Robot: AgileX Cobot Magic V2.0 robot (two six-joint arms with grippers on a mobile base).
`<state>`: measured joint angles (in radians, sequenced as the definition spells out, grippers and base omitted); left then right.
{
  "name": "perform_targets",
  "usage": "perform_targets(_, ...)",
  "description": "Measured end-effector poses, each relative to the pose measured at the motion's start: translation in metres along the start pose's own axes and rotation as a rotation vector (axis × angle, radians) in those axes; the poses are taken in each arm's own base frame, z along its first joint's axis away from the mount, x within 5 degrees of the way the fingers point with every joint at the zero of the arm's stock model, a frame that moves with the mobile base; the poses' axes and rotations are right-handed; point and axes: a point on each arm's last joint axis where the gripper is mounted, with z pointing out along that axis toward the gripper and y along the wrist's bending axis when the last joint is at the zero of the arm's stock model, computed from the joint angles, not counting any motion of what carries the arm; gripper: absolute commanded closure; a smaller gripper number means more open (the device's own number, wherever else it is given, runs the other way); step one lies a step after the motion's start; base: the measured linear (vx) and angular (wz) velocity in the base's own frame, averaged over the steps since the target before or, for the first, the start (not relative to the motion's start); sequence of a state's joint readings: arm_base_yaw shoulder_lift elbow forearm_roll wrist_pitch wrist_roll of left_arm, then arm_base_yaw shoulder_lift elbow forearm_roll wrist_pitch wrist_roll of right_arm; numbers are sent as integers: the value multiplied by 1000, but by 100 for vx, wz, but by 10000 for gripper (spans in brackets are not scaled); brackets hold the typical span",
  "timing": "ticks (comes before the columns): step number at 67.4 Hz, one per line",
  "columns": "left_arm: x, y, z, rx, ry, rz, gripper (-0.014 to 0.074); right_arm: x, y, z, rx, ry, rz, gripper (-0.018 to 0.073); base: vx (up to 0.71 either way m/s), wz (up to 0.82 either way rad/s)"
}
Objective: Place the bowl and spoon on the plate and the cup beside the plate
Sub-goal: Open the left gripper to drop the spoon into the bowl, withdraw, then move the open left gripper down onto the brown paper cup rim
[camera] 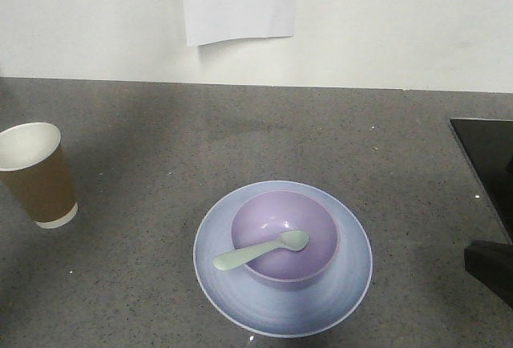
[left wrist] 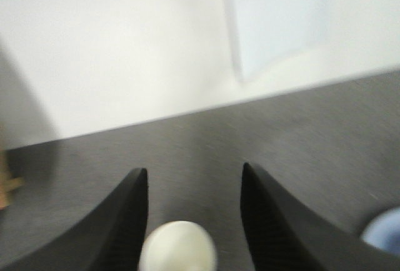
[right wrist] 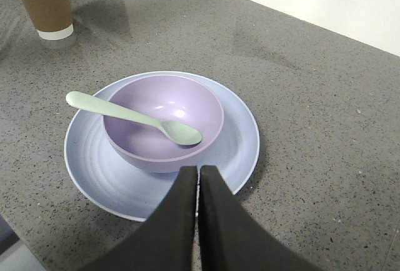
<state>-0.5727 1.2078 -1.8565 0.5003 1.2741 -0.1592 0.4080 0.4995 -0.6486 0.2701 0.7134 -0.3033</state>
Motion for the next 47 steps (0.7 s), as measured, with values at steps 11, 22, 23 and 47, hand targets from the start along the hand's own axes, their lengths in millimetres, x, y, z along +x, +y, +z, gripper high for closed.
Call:
perform_targets(11,12,37,-14,-221,2,-32,379,0,0,0,0,0,0,564,0,0)
perform_targets(22,16,42,8,-268,76,-51,382,0,0,0,0,0,0,564,0,0)
perform_targets(23,16,42,11,-265,85,-52,381,0,0,0,0,0,0,564,0,0)
perform_targets(47,34,64,84,-191,319,-143,354,0,1,0,-7,-2,9,564,0,0)
